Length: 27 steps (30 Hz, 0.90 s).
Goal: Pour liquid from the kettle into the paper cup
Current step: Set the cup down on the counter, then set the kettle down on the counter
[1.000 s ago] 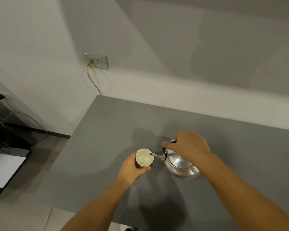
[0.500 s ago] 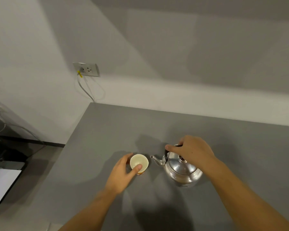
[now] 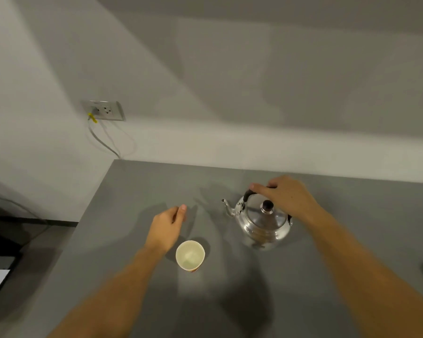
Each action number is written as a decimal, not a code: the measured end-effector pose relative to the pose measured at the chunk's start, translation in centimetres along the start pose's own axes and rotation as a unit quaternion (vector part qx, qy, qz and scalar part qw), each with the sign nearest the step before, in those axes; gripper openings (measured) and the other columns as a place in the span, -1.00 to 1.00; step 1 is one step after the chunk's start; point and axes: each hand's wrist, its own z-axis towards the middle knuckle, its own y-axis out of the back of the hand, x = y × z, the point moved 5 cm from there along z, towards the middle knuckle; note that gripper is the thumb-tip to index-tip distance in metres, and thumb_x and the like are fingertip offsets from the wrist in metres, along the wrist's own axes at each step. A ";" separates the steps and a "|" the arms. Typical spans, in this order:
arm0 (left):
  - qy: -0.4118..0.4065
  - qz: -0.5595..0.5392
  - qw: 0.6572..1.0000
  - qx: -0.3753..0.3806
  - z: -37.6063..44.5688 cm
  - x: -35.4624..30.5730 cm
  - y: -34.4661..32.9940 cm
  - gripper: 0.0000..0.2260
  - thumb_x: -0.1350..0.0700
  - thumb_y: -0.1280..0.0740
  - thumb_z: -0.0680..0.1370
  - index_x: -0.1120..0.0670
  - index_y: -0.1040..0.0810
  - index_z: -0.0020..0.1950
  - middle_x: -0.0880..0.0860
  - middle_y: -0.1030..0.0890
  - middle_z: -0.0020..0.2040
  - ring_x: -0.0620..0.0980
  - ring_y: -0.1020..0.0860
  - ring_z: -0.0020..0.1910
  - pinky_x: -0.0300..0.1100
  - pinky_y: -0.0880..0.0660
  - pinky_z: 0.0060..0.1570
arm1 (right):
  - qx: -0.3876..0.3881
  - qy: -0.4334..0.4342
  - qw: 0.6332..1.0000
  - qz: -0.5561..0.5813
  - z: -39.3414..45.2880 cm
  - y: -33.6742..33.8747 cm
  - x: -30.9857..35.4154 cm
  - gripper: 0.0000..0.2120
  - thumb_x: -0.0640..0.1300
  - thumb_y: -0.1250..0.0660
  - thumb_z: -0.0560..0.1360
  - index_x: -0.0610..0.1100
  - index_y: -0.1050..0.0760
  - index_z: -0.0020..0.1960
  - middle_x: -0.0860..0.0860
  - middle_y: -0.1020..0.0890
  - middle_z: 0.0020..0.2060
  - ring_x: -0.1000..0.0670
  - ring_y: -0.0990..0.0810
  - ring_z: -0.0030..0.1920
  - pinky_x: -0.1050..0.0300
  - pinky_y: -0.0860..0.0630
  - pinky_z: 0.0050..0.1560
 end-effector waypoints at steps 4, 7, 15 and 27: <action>-0.005 0.041 0.999 0.011 3.3 -1.7 -0.5 -0.51 -0.16 -0.17 0.71 0.13 -0.61 -0.21 0.04 -0.73 -0.25 0.11 -0.69 -0.17 -0.05 -0.57 -0.05 | -0.023 -0.013 1.000 0.015 5.0 0.6 -0.4 -0.22 0.43 -0.10 0.51 -0.31 -0.49 -0.31 -0.09 -0.53 -0.50 -0.05 -0.49 -0.47 0.11 -0.39 -0.40; -0.019 0.076 0.997 0.015 5.5 -3.2 -0.8 -0.49 -0.14 -0.18 0.71 0.23 -0.58 -0.19 0.15 -0.71 -0.26 0.21 -0.65 -0.20 0.01 -0.57 -0.08 | -0.034 -0.019 0.999 0.006 9.0 0.6 -0.5 -0.39 0.26 -0.14 0.56 -0.23 -0.46 -0.39 -0.09 -0.50 -0.50 -0.10 -0.47 -0.46 0.11 -0.37 -0.43; -0.049 0.110 0.993 0.019 9.1 -5.9 -1.6 -0.47 -0.16 -0.20 0.70 0.27 -0.56 -0.19 0.27 -0.63 -0.31 0.24 -0.62 -0.26 0.09 -0.56 -0.15 | -0.031 -0.056 0.998 0.030 16.6 -1.0 -1.7 -0.53 0.11 -0.18 0.52 -0.20 -0.49 -0.41 -0.08 -0.59 -0.46 -0.10 -0.51 -0.41 0.12 -0.39 -0.40; -0.023 0.105 0.994 0.021 9.4 -5.5 -1.7 -0.44 -0.23 -0.19 0.68 0.25 -0.56 -0.17 0.24 -0.68 -0.25 0.20 -0.65 -0.25 0.12 -0.58 -0.12 | -0.036 -0.064 0.996 0.041 20.7 -1.7 -2.6 -0.52 0.14 -0.19 0.53 -0.11 -0.44 -0.47 -0.05 -0.55 -0.49 -0.07 -0.48 -0.46 0.14 -0.34 -0.44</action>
